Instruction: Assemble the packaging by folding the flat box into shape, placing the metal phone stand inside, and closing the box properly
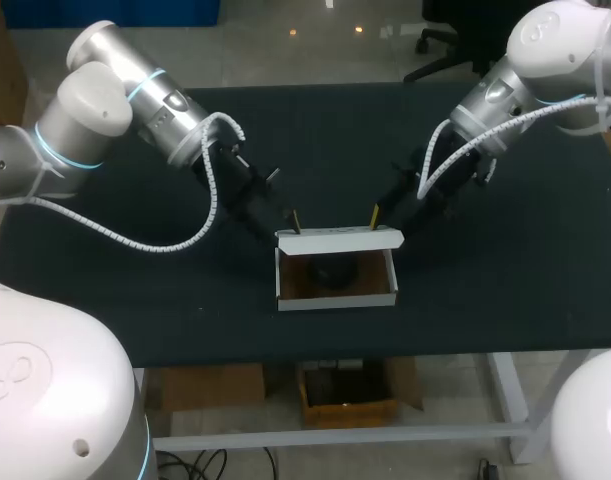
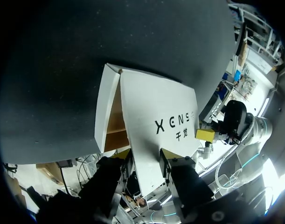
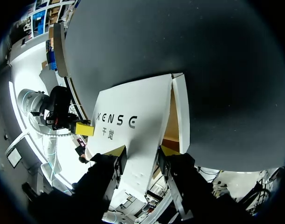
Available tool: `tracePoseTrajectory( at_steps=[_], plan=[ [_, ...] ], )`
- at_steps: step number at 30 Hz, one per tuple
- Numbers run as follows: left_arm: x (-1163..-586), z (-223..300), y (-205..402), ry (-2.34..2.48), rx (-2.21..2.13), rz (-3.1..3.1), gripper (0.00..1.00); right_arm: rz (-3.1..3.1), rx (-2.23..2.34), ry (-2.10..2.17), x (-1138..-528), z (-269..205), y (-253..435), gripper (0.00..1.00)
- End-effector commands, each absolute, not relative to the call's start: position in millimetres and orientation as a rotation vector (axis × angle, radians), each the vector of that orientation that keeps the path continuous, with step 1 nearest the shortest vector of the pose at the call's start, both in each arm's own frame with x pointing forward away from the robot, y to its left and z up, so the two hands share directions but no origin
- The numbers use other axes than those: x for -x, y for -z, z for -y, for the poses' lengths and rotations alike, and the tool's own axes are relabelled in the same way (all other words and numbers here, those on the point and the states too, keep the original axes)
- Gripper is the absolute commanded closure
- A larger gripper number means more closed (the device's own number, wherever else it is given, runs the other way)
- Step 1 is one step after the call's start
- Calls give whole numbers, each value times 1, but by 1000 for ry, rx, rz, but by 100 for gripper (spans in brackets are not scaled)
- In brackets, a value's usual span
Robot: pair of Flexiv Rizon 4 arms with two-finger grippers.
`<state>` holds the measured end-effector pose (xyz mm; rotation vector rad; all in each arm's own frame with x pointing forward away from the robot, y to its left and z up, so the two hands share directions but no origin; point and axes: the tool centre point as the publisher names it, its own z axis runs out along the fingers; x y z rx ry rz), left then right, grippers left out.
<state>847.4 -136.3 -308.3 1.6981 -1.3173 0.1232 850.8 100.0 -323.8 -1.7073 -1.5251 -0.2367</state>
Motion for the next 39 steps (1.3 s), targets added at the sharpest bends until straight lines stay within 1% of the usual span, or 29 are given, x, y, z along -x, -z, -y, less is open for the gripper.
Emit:
tracePoseTrajectory(
  at_steps=[1,15,39],
  plan=[
    [-850,141,309,-112,-1693,1322,62,1527,1695,224,-855,-104,326,58],
    [-847,139,320,-108,-1682,1327,61,1533,1701,219,-852,-102,332,58],
    [-837,134,332,-112,-1672,1376,60,1577,1694,215,-850,-99,343,54]
  ],
)
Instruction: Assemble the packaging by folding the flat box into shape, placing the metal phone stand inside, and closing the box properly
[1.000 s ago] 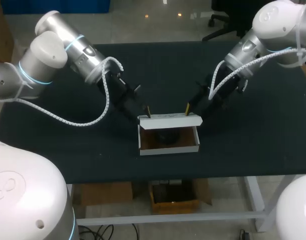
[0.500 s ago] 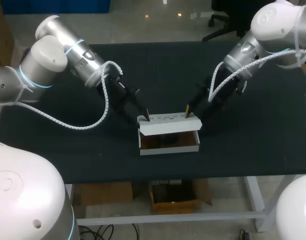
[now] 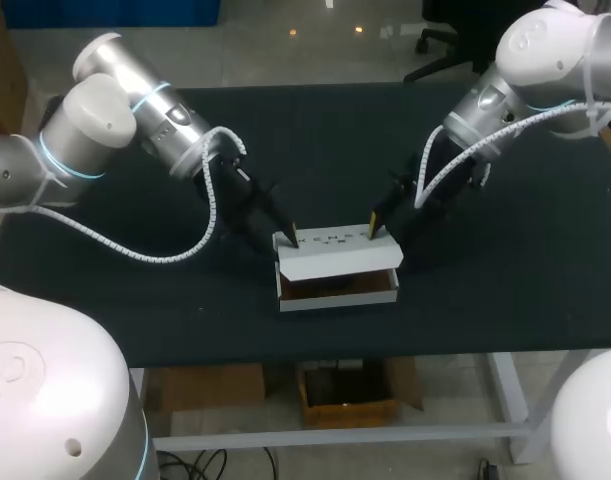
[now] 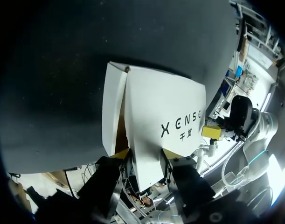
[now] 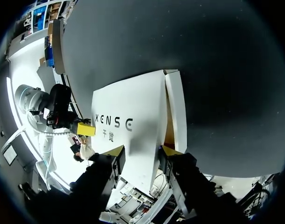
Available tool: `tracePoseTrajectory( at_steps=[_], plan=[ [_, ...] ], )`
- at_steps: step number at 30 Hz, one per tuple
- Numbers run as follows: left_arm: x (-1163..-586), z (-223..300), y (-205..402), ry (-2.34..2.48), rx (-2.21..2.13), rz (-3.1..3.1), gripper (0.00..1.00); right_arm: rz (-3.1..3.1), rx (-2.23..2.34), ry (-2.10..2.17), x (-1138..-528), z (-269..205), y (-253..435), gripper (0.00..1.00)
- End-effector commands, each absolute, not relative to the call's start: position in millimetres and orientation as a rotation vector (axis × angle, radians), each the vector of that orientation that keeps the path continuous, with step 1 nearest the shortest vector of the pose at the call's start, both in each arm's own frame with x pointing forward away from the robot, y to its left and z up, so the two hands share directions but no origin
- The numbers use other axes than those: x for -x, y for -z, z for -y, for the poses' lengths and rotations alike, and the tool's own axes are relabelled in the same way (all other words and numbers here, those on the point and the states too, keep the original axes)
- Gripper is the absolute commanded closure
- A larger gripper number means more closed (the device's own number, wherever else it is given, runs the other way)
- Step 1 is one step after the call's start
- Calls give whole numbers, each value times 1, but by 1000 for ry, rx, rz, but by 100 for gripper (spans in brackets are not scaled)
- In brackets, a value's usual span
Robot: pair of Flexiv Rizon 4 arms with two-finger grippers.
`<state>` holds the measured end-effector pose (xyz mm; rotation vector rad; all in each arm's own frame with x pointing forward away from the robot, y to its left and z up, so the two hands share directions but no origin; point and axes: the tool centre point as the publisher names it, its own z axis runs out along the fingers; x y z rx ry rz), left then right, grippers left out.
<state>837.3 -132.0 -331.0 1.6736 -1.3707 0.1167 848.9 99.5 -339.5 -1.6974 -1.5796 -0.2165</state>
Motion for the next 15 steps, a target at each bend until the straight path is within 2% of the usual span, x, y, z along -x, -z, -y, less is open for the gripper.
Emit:
tracePoseTrajectory(
  at_steps=[1,15],
  plan=[
    [-837,134,332,-112,-1671,1377,59,1575,1693,215,-851,-98,344,54],
    [-840,135,335,-112,-1669,1417,58,1573,1677,208,-855,-97,353,53]
  ],
)
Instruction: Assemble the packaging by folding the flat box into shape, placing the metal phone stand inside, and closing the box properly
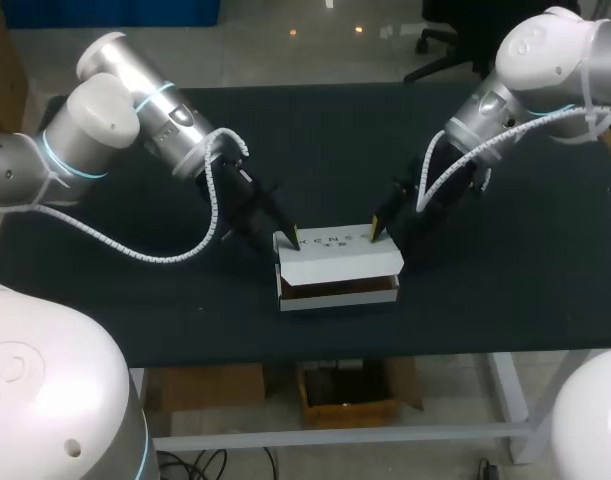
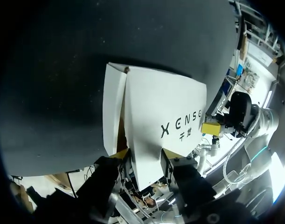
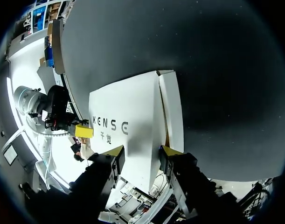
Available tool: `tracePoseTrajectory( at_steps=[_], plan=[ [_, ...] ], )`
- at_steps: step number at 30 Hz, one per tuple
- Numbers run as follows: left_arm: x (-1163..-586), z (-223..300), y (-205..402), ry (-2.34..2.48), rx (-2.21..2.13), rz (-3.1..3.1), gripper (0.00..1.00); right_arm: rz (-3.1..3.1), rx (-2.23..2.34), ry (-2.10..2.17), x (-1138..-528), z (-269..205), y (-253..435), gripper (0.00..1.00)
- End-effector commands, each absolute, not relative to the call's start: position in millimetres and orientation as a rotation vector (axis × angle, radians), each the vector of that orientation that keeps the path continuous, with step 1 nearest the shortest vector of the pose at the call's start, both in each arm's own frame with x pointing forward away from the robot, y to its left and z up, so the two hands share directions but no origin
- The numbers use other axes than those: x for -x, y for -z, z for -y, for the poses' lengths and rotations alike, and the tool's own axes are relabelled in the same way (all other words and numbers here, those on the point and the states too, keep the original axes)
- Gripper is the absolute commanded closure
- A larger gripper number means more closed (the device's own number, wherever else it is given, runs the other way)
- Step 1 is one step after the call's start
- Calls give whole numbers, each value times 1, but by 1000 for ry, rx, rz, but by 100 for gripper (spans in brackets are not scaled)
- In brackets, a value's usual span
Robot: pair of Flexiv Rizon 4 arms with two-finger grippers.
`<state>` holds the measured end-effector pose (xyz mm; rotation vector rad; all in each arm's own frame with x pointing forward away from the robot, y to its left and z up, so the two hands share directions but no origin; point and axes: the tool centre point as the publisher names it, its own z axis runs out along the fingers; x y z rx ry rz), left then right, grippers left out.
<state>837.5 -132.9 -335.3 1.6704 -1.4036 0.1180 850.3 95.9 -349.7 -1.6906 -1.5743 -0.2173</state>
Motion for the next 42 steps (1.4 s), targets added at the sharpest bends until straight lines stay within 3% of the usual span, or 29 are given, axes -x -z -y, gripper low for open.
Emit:
tracePoseTrajectory(
  at_steps=[1,32,42],
  plan=[
    [-840,135,335,-112,-1670,1419,58,1574,1676,208,-855,-97,353,53],
    [-828,126,325,-201,-1784,1500,51,1639,1659,196,-854,-102,353,50],
    [-825,129,317,-219,-1803,1534,51,1645,1654,201,-854,-101,355,45]
  ],
)
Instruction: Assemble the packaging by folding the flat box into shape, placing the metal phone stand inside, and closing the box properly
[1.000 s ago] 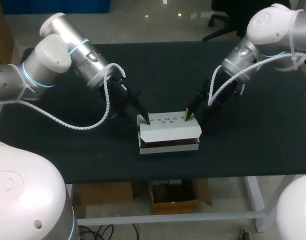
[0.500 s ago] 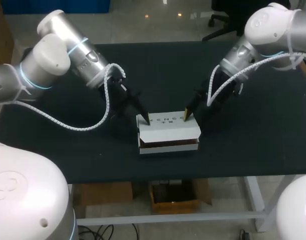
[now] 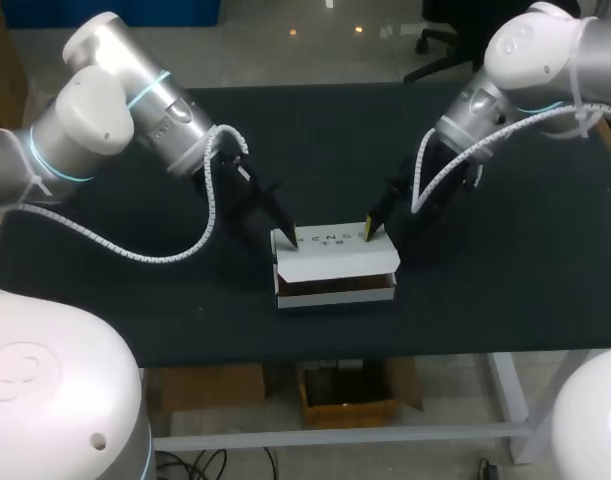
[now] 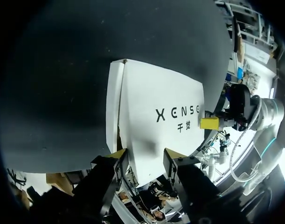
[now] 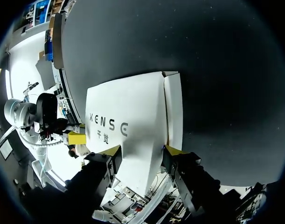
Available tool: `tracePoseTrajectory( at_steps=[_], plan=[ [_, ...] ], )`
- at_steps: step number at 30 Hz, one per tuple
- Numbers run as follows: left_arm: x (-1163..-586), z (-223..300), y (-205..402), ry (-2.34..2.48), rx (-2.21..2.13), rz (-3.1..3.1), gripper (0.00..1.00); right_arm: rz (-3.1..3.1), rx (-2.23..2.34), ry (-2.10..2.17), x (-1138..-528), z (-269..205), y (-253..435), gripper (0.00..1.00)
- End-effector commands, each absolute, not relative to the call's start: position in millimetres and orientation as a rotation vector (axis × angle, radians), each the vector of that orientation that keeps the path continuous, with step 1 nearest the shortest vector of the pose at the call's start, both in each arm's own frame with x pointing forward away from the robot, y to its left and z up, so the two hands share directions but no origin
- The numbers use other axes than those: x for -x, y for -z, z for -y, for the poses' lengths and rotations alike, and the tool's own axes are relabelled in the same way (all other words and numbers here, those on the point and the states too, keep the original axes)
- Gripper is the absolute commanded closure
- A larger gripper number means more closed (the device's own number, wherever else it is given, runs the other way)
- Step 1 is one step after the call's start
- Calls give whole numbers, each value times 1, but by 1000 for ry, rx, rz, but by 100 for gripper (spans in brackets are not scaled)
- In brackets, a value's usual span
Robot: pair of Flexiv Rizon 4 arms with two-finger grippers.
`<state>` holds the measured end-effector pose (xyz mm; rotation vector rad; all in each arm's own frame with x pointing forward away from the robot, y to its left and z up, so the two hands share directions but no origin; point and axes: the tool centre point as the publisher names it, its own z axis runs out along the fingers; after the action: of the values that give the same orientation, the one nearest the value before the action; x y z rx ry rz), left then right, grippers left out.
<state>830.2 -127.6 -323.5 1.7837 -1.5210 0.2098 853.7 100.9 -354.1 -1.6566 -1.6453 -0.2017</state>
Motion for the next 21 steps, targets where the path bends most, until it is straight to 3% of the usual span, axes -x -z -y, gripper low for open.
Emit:
tracePoseTrajectory(
  at_steps=[1,21],
  plan=[
    [-824,130,315,-221,-1804,1542,51,1645,1653,201,-854,-101,355,44],
    [-815,130,304,-241,-1852,1611,49,1648,1645,205,-855,-101,357,42]
  ],
)
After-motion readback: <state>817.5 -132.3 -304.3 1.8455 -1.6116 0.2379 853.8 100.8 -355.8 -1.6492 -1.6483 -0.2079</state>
